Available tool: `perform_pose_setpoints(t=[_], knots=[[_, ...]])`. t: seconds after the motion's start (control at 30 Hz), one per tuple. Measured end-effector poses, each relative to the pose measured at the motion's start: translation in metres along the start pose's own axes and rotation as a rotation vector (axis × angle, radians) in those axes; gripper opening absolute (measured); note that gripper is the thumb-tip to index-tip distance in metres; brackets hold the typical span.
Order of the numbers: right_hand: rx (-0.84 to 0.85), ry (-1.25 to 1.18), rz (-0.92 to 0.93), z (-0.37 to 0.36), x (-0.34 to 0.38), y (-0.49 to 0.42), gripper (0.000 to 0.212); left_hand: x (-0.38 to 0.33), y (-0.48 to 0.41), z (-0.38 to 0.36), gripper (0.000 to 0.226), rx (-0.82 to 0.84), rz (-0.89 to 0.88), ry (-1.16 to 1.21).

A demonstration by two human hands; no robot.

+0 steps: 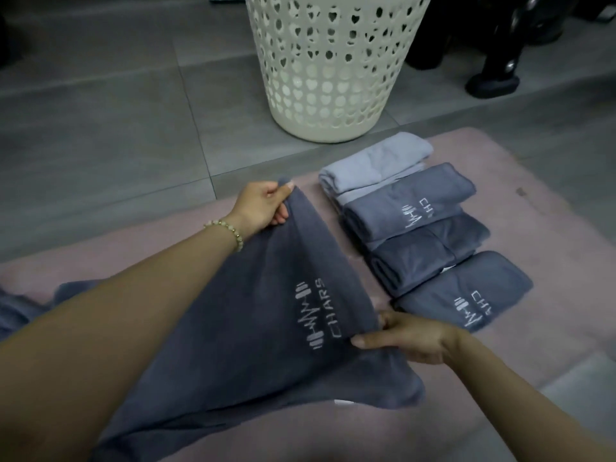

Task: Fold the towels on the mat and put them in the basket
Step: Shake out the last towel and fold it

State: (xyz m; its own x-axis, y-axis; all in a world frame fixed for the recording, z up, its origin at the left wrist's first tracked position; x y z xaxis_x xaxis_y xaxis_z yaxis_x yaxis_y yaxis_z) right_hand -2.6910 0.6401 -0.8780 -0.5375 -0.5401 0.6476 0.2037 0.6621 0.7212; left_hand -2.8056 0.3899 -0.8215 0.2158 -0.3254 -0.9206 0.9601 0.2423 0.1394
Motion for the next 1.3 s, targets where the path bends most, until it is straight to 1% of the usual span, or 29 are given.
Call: perform_pose_setpoints(t=[0.03, 0.07, 0.1, 0.13, 0.17, 0.2, 0.23, 0.27, 0.3, 0.33, 0.4, 0.43, 0.5, 0.53, 0.57, 0.6, 0.67, 0.7, 0.77, 0.83, 0.87, 0.93, 0.97, 1.03, 1.1, 1.17, 1.2, 1.27, 1.3], knots=[[0.024, -0.098, 0.006, 0.005, -0.003, 0.01, 0.06, 0.001, -0.002, -0.009, 0.038, -0.006, 0.001, -0.001], [0.008, -0.177, 0.01, 0.012, -0.005, 0.018, 0.055, 0.006, -0.004, -0.018, 0.037, -0.008, 0.008, 0.007], [-0.045, -0.219, 0.008, 0.023, -0.01, 0.022, 0.048, 0.012, -0.005, -0.028, 0.036, -0.005, 0.016, 0.019], [-0.128, -0.205, 0.009, 0.036, -0.016, 0.023, 0.041, 0.02, -0.005, -0.038, 0.033, 0.006, 0.023, 0.017], [-0.241, -0.14, 0.02, 0.051, -0.025, 0.02, 0.036, 0.029, -0.002, -0.049, 0.026, 0.039, 0.029, -0.024], [-0.387, -0.053, 0.036, 0.065, -0.033, 0.018, 0.034, 0.04, 0.004, -0.06, 0.025, 0.084, 0.039, -0.094], [-0.542, 0.02, 0.055, 0.078, -0.042, 0.016, 0.032, 0.053, 0.015, -0.07, 0.038, 0.138, 0.079, -0.176], [-0.66, 0.058, 0.07, 0.087, -0.052, 0.015, 0.027, 0.068, 0.03, -0.079, 0.05, 0.192, 0.127, -0.242], [-0.724, 0.07, 0.088, 0.091, -0.061, 0.011, 0.021, 0.084, 0.046, -0.088, 0.056, 0.237, 0.159, -0.301], [-0.746, 0.123, 0.07, 0.09, -0.069, 0.008, 0.018, 0.099, 0.061, -0.098, 0.059, 0.275, 0.157, -0.365], [-0.741, 0.324, -0.018, 0.084, -0.08, 0.004, 0.021, 0.122, 0.088, -0.111, 0.063, 0.342, 0.135, -0.537], [-0.733, 0.404, -0.069, 0.084, -0.087, 0.002, 0.022, 0.129, 0.098, -0.114, 0.064, 0.346, 0.122, -0.586], [-0.726, 0.567, -0.183, 0.082, -0.1, 0.005, 0.018, 0.135, 0.111, -0.113, 0.063, 0.309, 0.102, -0.569], [-0.722, 0.623, -0.212, 0.079, -0.105, 0.009, 0.019, 0.135, 0.116, -0.11, 0.062, 0.291, 0.089, -0.529], [-0.717, 0.625, -0.204, 0.076, -0.11, 0.012, 0.023, 0.134, 0.121, -0.107, 0.061, 0.281, 0.085, -0.483], [-0.714, 0.508, -0.145, 0.072, -0.114, 0.014, 0.023, 0.133, 0.125, -0.103, 0.06, 0.268, 0.084, -0.435], [-0.717, 0.166, 0.056, 0.058, -0.106, 0.021, 0.021, 0.133, 0.13, -0.089, 0.059, 0.237, 0.121, -0.334], [-0.726, 0.078, 0.14, 0.052, -0.097, 0.024, 0.022, 0.133, 0.132, -0.08, 0.057, 0.216, 0.152, -0.292], [-0.763, 0.06, 0.276, 0.037, -0.073, 0.023, 0.017, 0.131, 0.14, -0.058, 0.053, 0.176, 0.209, -0.24], [-0.844, 0.137, 0.391, 0.019, -0.046, 0.019, 0.007, 0.13, 0.153, -0.032, 0.046, 0.162, 0.225, -0.205], [-0.86, 0.171, 0.433, 0.008, -0.032, 0.014, 0.006, 0.13, 0.162, -0.014, 0.044, 0.158, 0.226, -0.207], [-0.824, 0.275, 0.457, -0.023, -0.004, -0.006, 0.015, 0.137, 0.183, 0.029, 0.041, 0.131, 0.248, -0.244], [-0.78, 0.322, 0.461, -0.042, 0.011, -0.018, 0.02, 0.146, 0.194, 0.056, 0.041, 0.099, 0.266, -0.26], [-0.667, 0.333, 0.508, -0.085, 0.042, -0.043, 0.025, 0.165, 0.218, 0.113, 0.039, -0.021, 0.31, -0.261], [-0.557, 0.318, 0.55, -0.134, 0.073, -0.07, 0.025, 0.186, 0.246, 0.168, 0.036, -0.189, 0.378, -0.247], [-0.444, 0.296, 0.574, -0.185, 0.101, -0.099, 0.02, 0.204, 0.279, 0.215, 0.035, -0.339, 0.435, -0.21], [-0.393, 0.299, 0.568, -0.211, 0.111, -0.115, 0.02, 0.217, 0.296, 0.233, 0.041, -0.424, 0.458, -0.179], [-0.321, 0.331, 0.531, -0.257, 0.119, -0.148, 0.028, 0.254, 0.323, 0.261, 0.076, -0.581, 0.512, -0.125], [-0.283, 0.346, 0.496, -0.278, 0.115, -0.165, 0.032, 0.269, 0.335, 0.271, 0.081, -0.617, 0.548, -0.086]])
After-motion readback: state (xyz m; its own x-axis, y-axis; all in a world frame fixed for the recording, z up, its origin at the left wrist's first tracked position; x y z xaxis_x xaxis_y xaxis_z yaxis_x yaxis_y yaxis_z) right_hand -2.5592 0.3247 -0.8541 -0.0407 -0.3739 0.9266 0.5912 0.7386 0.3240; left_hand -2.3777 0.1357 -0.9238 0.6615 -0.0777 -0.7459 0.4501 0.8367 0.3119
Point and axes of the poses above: each hand's wrist, its own y-axis away from the middle knuckle, its own z-axis out of the back of the hand, x = y × z, the point moved 6 cm from there along -y, towards the middle knuckle, and after that the axes turned 2 degrees about -z, right-handed, at the moved point
